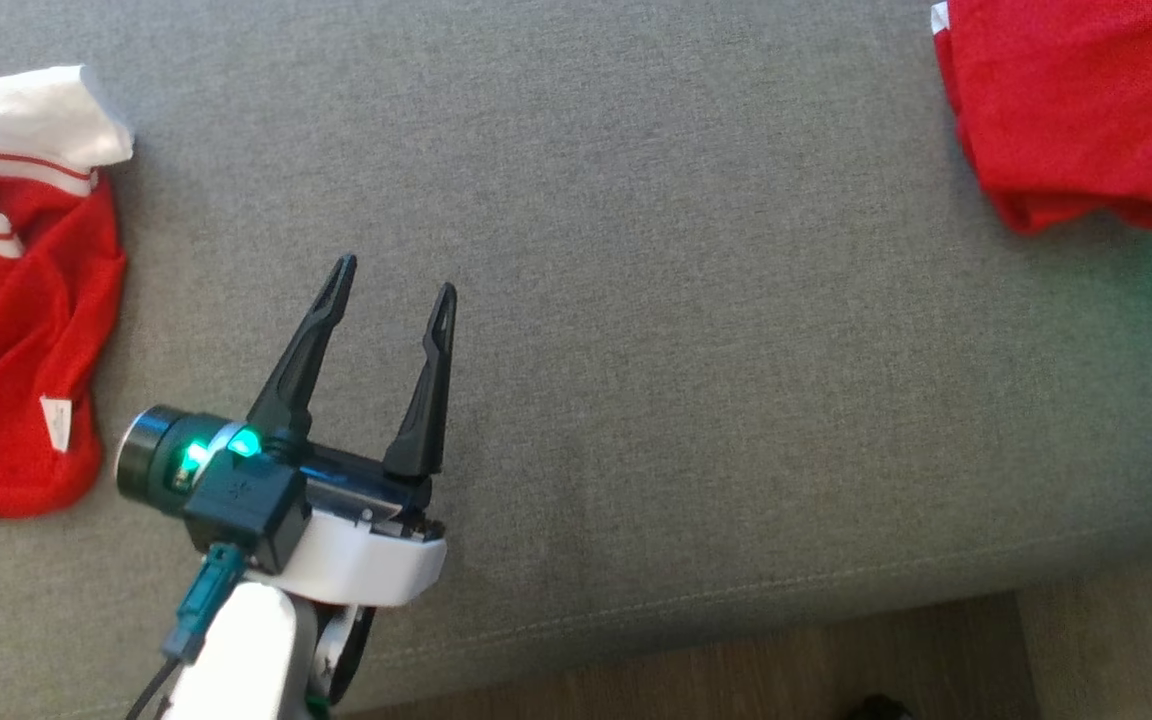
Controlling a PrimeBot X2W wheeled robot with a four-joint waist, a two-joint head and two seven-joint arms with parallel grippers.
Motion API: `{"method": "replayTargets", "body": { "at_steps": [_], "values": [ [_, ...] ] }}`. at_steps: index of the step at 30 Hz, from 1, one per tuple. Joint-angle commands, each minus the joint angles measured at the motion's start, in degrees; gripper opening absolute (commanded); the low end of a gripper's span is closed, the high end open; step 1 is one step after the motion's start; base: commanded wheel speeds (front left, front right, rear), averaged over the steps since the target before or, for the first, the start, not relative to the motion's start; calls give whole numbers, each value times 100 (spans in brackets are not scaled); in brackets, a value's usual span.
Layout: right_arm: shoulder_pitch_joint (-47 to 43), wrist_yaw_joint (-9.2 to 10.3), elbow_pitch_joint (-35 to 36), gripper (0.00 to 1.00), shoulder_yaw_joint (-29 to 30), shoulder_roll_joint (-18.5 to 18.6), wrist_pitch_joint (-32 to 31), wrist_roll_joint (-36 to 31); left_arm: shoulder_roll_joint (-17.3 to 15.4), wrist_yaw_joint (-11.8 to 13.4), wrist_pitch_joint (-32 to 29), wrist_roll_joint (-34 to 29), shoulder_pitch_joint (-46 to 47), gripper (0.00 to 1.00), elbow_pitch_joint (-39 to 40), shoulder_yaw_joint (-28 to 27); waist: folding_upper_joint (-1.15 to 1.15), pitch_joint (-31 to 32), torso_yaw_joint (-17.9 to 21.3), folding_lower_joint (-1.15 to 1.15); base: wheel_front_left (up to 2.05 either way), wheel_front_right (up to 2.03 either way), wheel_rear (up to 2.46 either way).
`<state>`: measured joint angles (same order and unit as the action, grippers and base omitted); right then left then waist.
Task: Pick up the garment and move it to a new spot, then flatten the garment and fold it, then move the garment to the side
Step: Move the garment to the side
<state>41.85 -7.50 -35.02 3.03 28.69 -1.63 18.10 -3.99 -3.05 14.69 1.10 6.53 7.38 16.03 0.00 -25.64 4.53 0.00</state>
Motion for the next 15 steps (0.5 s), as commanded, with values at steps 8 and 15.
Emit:
{"method": "replayTargets", "body": {
  "at_steps": [8,15],
  "values": [
    [127,1,181,0,127,181,291,-506,-84,-25,30,-53,209,100,223,-130,0,-94,4,0,0,0,0],
    [177,1,192,0,344,162,490,-1011,-82,-12,30,-54,274,100,201,-114,0,-120,-31,0,0,0,0]
  ]
}}
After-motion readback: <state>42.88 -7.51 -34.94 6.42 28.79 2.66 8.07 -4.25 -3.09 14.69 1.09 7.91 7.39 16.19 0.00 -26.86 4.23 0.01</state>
